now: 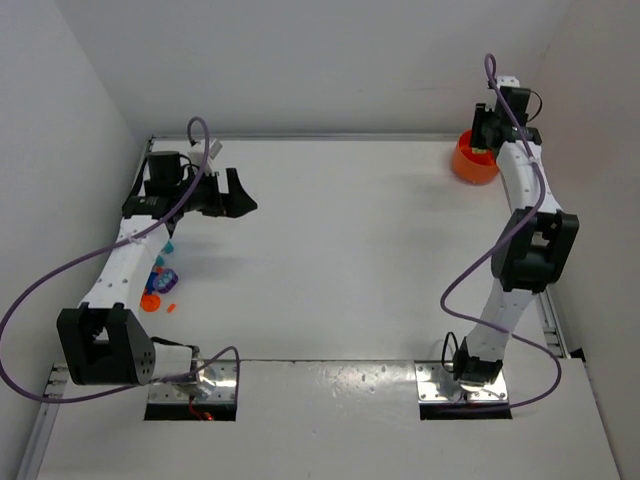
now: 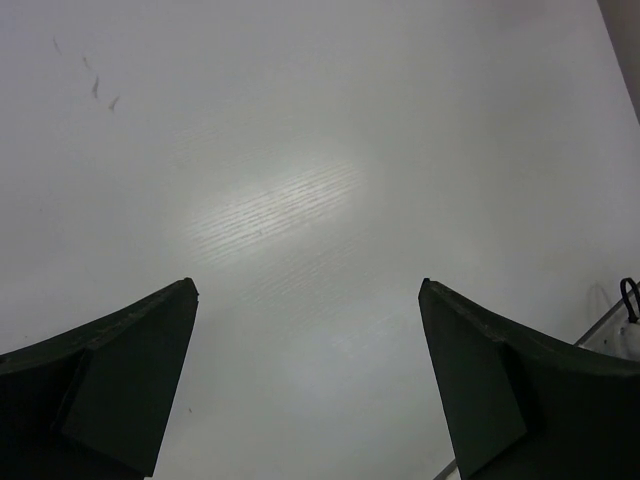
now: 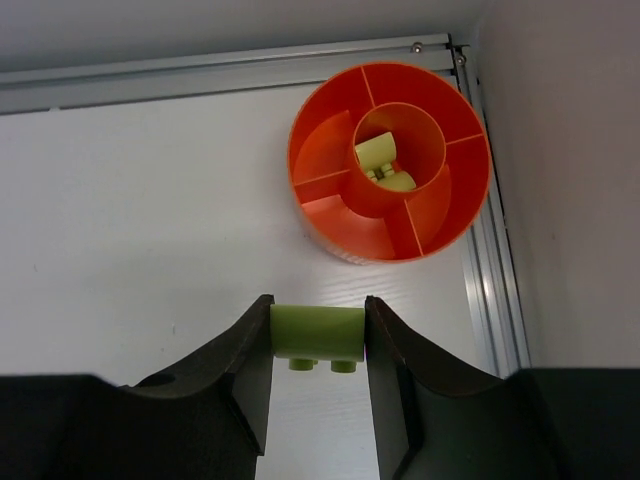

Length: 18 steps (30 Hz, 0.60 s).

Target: Sort the legos into containers by color

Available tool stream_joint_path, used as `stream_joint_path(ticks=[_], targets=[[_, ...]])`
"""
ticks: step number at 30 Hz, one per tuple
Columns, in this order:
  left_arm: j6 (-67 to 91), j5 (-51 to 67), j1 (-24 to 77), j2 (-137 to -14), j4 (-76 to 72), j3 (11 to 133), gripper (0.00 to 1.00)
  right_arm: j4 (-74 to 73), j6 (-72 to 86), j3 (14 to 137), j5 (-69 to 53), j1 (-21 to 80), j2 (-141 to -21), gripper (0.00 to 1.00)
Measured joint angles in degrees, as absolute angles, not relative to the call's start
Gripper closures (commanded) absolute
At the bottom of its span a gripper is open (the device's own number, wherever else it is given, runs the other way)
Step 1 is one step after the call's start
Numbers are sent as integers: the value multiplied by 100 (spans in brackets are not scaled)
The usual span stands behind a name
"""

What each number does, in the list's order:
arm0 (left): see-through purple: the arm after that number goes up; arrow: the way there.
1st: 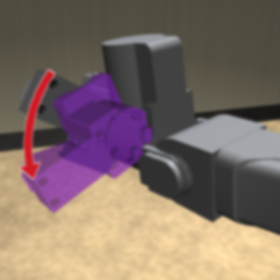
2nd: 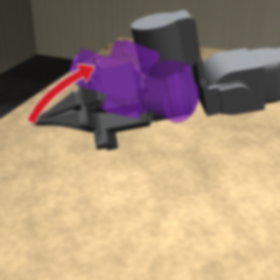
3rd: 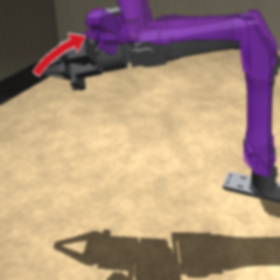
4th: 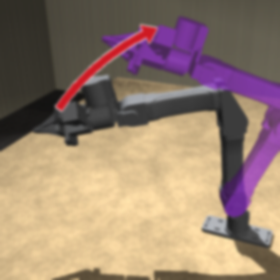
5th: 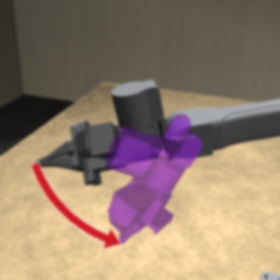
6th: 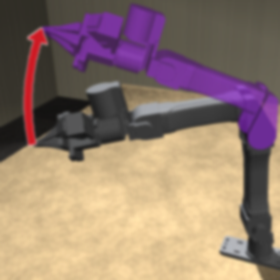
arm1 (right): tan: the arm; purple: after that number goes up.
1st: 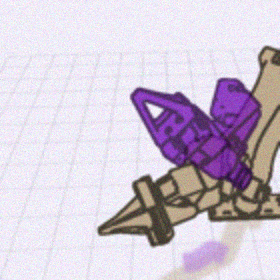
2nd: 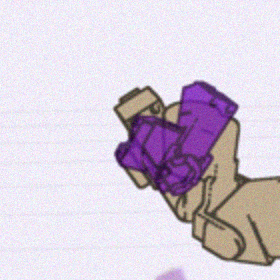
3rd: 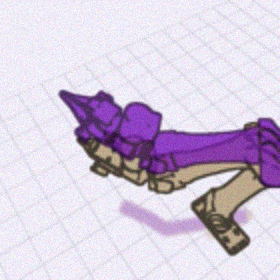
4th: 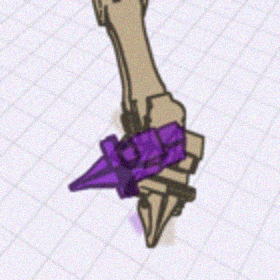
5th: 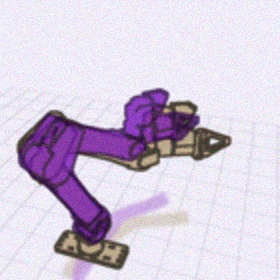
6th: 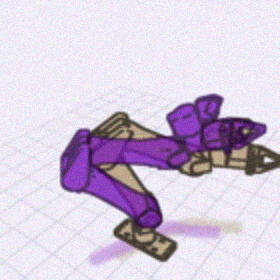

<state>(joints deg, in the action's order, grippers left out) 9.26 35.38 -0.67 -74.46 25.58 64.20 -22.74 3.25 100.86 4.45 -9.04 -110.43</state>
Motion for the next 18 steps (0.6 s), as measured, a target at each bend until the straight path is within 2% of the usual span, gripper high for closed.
stream_joint_path(ticks=[9, 18], targets=[[972, 3457, -67, -7673, 2554, 6423, 1, -2069, 864, 11034, 464, -1199, -12108, 100], [996, 3511, -67, -7848, 2534, 6473, 1, -1660, 1127, 11365, 454, -1500, -12569, 100]])
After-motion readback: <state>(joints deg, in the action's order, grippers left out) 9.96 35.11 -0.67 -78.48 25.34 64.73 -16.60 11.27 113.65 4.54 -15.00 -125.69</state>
